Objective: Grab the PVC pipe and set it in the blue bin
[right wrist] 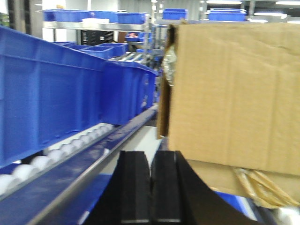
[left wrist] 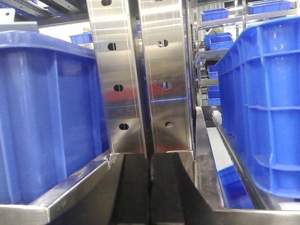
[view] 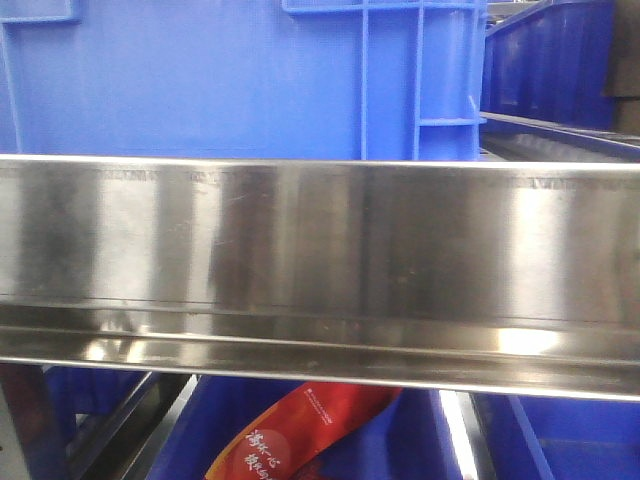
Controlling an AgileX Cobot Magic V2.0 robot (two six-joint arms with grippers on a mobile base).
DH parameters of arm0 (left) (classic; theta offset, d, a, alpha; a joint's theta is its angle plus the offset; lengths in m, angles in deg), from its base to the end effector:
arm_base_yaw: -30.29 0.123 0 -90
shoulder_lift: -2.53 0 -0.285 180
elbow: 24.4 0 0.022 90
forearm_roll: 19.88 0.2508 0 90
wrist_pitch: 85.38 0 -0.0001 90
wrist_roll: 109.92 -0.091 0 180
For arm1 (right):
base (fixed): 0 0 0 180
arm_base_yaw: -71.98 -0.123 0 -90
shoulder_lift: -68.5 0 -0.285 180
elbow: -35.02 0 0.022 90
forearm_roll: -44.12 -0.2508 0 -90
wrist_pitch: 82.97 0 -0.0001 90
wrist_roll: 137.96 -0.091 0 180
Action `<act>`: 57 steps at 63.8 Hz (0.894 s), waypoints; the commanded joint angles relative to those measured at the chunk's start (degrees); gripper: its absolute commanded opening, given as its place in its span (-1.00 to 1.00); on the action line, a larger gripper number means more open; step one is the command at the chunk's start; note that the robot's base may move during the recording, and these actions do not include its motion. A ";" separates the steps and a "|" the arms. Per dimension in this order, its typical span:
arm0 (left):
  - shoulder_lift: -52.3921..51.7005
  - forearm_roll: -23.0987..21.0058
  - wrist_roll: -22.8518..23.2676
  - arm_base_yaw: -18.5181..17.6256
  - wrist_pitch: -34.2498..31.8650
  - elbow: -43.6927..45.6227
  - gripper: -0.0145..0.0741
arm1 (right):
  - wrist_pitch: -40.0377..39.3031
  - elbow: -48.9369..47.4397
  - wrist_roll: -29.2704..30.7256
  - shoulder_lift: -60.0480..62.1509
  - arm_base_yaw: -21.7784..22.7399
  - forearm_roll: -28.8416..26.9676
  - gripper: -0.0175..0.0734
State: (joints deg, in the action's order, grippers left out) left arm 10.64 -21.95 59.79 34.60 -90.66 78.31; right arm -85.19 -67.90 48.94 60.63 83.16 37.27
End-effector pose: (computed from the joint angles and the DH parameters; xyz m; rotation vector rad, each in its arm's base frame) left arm 0.0556 0.0045 0.2208 0.0451 1.4002 0.1842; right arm 0.0547 -0.0112 0.2174 0.1440 1.4391 -0.1641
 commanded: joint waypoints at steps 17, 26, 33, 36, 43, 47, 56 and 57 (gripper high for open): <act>-0.32 -0.23 0.45 -0.03 -0.91 0.07 -0.92 | -0.15 0.14 0.00 0.08 4.69 0.37 -0.99; -0.32 -0.23 0.45 -0.03 -0.91 0.07 -0.92 | 0.93 0.14 0.00 0.08 4.69 0.37 -0.99; -0.32 -0.23 0.45 -0.03 -0.91 0.07 -0.92 | 1.05 0.14 0.00 0.08 4.69 0.37 -0.99; -0.32 -0.23 0.45 -0.03 -0.91 0.07 -0.92 | 1.05 0.14 0.00 0.08 4.69 0.37 -0.99; -0.32 -0.23 0.45 -0.03 -0.91 0.07 -0.92 | 1.18 0.14 0.00 0.08 4.69 0.37 -0.99; -0.32 -0.23 0.45 -0.03 -0.91 0.07 -0.92 | 1.18 0.14 0.00 0.08 4.69 0.37 -0.99; -0.32 -0.23 0.45 -0.03 -0.91 0.07 -0.92 | 1.07 0.14 0.00 0.08 4.69 0.37 -0.99; -0.32 -0.23 0.45 -0.03 -0.91 0.07 -0.92 | 1.07 0.14 0.00 0.08 4.69 0.37 -0.99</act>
State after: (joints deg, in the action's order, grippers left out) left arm 10.64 -21.95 59.79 34.60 -90.66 78.31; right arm -83.75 -67.90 48.94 60.63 87.66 37.27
